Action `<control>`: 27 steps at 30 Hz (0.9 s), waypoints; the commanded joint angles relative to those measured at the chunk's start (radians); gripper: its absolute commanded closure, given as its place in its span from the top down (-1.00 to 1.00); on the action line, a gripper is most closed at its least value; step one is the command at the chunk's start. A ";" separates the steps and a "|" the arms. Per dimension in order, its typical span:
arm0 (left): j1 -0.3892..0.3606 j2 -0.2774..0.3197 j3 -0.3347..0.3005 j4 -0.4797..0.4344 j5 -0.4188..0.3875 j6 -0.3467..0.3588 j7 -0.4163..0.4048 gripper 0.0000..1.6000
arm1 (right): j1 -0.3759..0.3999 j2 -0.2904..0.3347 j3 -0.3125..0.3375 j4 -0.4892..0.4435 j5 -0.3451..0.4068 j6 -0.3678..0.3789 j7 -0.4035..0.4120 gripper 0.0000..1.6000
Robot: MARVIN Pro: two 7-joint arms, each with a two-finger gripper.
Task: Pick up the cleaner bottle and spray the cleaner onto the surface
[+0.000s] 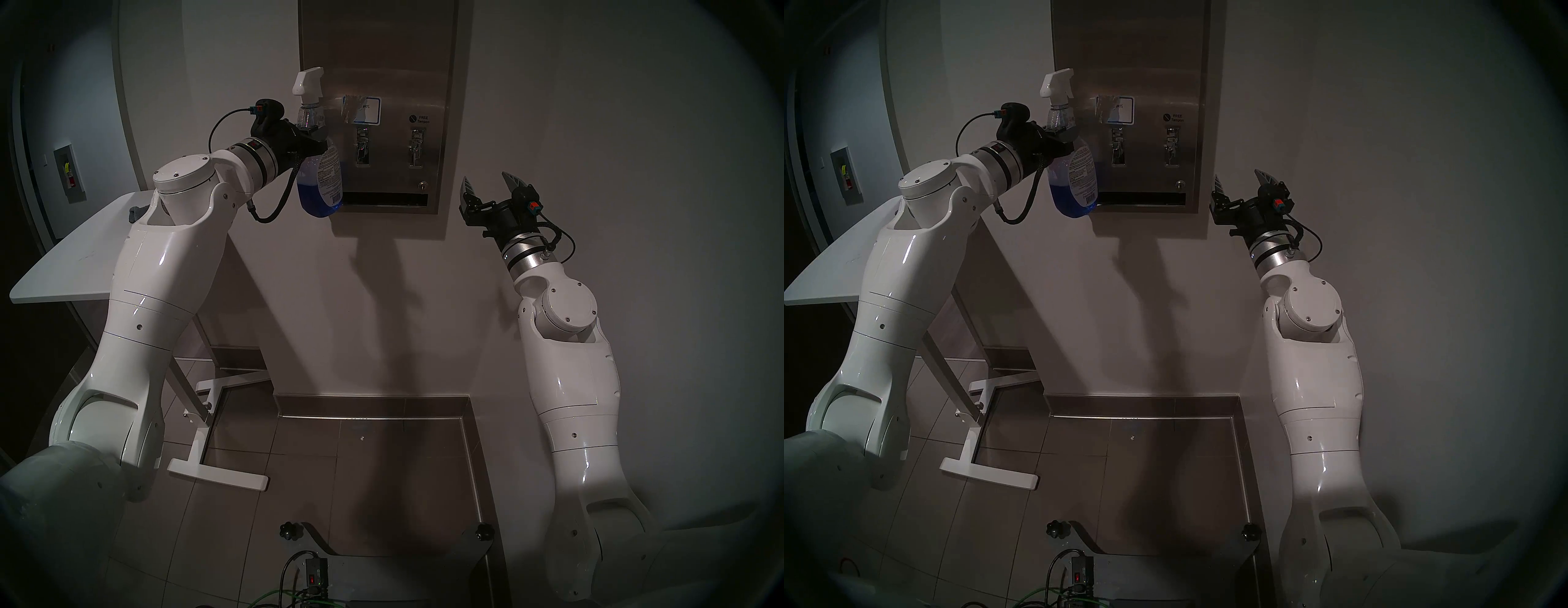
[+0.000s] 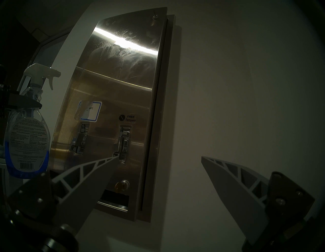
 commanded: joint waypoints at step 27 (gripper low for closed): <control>-0.201 -0.119 0.011 0.101 0.084 -0.025 -0.010 -1.00 | 0.034 -0.006 0.001 -0.035 -0.003 -0.008 0.002 1.00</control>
